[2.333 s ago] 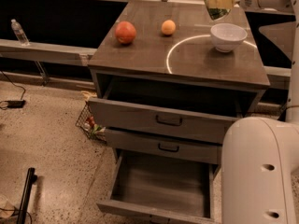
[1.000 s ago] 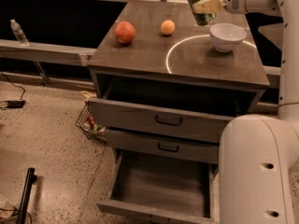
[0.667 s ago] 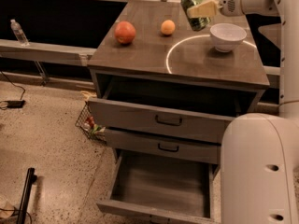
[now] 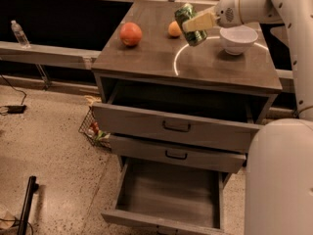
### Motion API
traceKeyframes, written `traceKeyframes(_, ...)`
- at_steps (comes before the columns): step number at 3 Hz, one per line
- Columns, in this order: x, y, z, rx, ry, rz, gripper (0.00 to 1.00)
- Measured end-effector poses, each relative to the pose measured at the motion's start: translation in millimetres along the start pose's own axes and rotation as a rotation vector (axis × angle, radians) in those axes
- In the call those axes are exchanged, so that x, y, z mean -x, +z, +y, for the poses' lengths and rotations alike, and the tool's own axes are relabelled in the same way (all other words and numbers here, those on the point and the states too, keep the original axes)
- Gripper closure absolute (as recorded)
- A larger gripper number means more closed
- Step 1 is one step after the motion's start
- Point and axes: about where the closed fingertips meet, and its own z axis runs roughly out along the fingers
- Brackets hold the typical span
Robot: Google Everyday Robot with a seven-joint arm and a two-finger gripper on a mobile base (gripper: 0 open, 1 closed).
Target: Pick green can from white bowl and place on counter
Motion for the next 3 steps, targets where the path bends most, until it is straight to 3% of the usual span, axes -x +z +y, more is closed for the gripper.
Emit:
traceKeyframes(1, -16, 15, 23, 0.026, 0.01, 0.033, 0.98)
traceKeyframes(2, -31, 20, 35, 0.036, -0.002, 0.095, 0.77)
traceKeyframes(3, -45, 21, 39, 0.028, 0.029, 0.132, 0.53)
